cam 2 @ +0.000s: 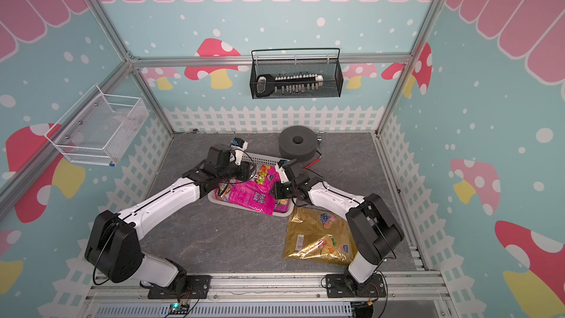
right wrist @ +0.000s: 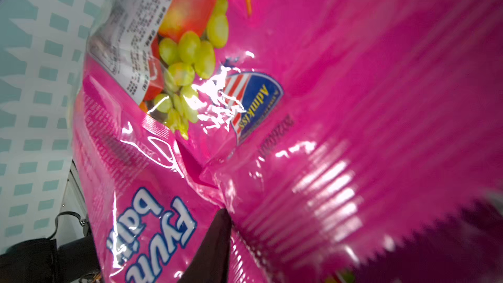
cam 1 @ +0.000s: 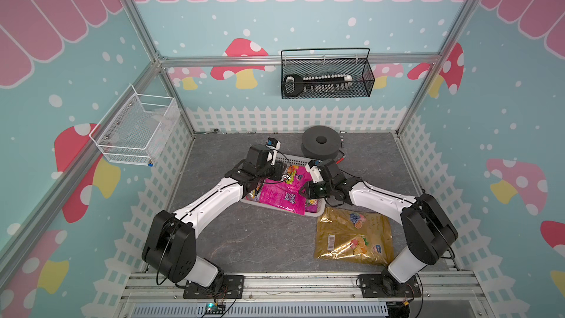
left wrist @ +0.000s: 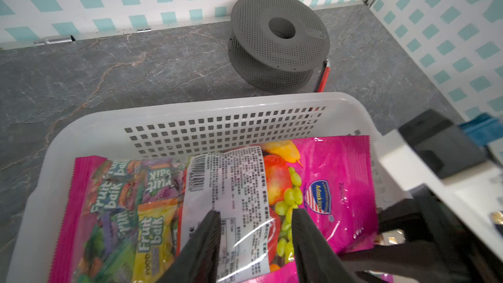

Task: Put the candies in the basket
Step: Place the candy in the basket.

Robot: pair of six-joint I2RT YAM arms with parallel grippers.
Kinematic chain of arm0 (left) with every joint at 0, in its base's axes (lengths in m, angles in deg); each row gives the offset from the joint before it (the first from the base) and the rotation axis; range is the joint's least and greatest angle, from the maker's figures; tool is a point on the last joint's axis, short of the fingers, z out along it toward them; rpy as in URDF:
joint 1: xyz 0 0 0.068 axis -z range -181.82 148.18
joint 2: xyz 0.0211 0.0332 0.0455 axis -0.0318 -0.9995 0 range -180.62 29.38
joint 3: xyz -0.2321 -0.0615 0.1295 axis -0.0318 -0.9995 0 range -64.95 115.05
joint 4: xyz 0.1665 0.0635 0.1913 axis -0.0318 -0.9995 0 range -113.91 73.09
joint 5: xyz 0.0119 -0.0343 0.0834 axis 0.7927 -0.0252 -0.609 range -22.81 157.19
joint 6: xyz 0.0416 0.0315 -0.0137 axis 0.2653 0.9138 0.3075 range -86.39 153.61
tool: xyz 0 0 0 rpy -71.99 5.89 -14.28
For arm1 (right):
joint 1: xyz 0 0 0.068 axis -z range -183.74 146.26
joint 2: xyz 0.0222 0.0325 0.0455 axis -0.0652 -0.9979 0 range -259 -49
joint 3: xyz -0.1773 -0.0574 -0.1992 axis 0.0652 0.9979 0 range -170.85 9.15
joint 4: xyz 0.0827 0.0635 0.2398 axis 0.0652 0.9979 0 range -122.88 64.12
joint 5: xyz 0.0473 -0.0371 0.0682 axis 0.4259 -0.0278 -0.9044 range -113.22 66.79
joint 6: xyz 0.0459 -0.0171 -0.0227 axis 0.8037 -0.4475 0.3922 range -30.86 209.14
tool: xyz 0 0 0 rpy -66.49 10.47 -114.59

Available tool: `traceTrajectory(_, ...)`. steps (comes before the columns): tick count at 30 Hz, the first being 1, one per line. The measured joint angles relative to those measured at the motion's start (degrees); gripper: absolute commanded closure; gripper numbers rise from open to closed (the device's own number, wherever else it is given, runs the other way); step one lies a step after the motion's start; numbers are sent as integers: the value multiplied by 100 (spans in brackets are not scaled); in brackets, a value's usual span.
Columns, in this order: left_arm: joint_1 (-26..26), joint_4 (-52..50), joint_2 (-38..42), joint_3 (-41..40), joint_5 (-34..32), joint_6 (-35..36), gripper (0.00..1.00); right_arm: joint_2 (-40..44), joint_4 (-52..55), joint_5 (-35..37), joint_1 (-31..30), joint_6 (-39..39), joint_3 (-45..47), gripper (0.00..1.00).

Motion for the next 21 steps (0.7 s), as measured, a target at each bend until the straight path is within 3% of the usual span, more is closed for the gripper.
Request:
traceTrajectory(10,2,129,-487,-90,94,90,55,210,55,76,13,-328,-22,100)
traceTrajectory(20,-114,348,-551,-116,140,42,55,-212,-450,136,186,-269,-22,100)
traceTrajectory(21,-122,372,-551,-131,138,42,55,-225,-494,109,188,-254,-22,97)
